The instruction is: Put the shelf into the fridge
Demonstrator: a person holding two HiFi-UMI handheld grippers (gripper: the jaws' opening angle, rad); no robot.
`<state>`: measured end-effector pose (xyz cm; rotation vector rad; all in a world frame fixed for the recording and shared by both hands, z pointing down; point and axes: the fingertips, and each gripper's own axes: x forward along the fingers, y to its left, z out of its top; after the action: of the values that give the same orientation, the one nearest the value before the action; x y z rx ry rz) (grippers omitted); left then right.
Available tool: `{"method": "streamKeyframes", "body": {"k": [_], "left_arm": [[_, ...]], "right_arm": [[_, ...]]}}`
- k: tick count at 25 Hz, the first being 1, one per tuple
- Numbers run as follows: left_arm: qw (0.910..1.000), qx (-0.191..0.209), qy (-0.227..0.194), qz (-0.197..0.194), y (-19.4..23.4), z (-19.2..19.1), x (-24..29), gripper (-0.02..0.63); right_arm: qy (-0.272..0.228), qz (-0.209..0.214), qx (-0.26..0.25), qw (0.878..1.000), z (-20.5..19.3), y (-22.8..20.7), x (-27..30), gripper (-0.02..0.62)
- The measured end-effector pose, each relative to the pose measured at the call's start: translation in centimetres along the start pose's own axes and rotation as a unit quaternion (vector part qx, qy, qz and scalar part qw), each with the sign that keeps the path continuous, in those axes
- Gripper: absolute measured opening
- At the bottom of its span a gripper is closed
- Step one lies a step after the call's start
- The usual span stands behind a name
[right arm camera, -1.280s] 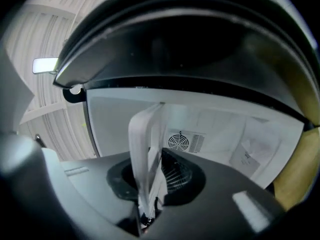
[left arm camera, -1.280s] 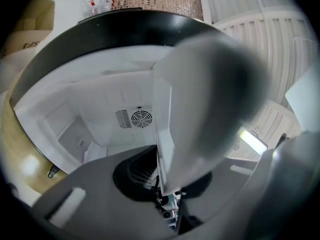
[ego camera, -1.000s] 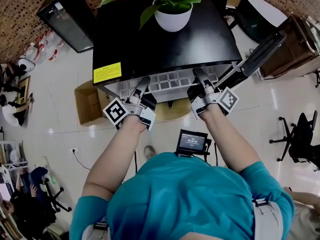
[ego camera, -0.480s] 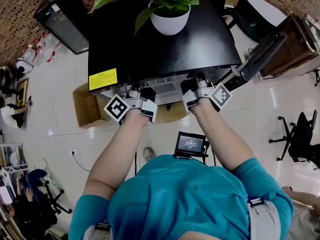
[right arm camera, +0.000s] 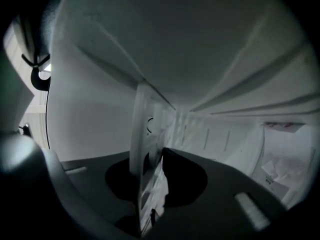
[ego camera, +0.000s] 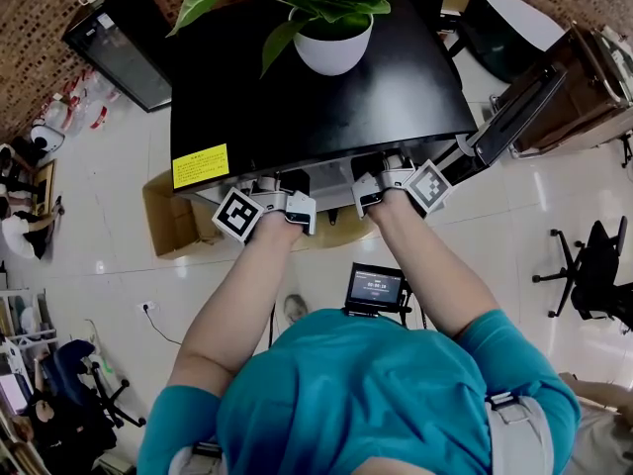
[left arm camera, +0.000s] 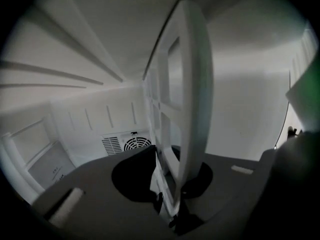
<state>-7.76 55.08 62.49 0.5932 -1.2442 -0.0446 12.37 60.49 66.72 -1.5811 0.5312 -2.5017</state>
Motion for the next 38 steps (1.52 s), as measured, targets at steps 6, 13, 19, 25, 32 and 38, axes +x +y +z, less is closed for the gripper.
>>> {"method": "streamKeyframes", "body": {"k": [6, 13, 19, 25, 32, 38], "left_arm": [[1.0, -0.006, 0.004, -0.003, 0.0, 0.2, -0.6, 0.046], [0.9959, -0.022, 0.086, -0.013, -0.5, -2.8, -2.3, 0.055], [0.9767, -0.073, 0.184, 0.083, 1.1, -6.1, -8.2, 0.035], [0.9581, -0.09, 0.266, -0.057, -6.0, -2.8, -15.4, 0.003], [0.9285, -0.085, 0.318, -0.171, -13.0, 3.4, -20.9, 0.002], [0.9358, -0.03, 0.299, -0.184, -18.0, 2.6, -30.0, 0.002]], "right_arm": [[0.003, 0.019, -0.009, 1.0, -0.5, 0.8, 0.0, 0.072], [0.026, 0.027, 0.009, 0.999, -0.8, 1.0, -1.3, 0.077], [0.064, 0.021, 0.077, 0.995, -1.7, 0.5, -4.9, 0.059], [0.069, 0.023, 0.053, 0.996, -6.4, 4.9, -10.3, 0.004], [0.089, 0.095, -0.031, 0.991, -10.3, 13.5, -12.2, 0.002], [0.136, 0.165, -0.12, 0.97, -12.5, 22.6, -20.8, 0.002]]}}
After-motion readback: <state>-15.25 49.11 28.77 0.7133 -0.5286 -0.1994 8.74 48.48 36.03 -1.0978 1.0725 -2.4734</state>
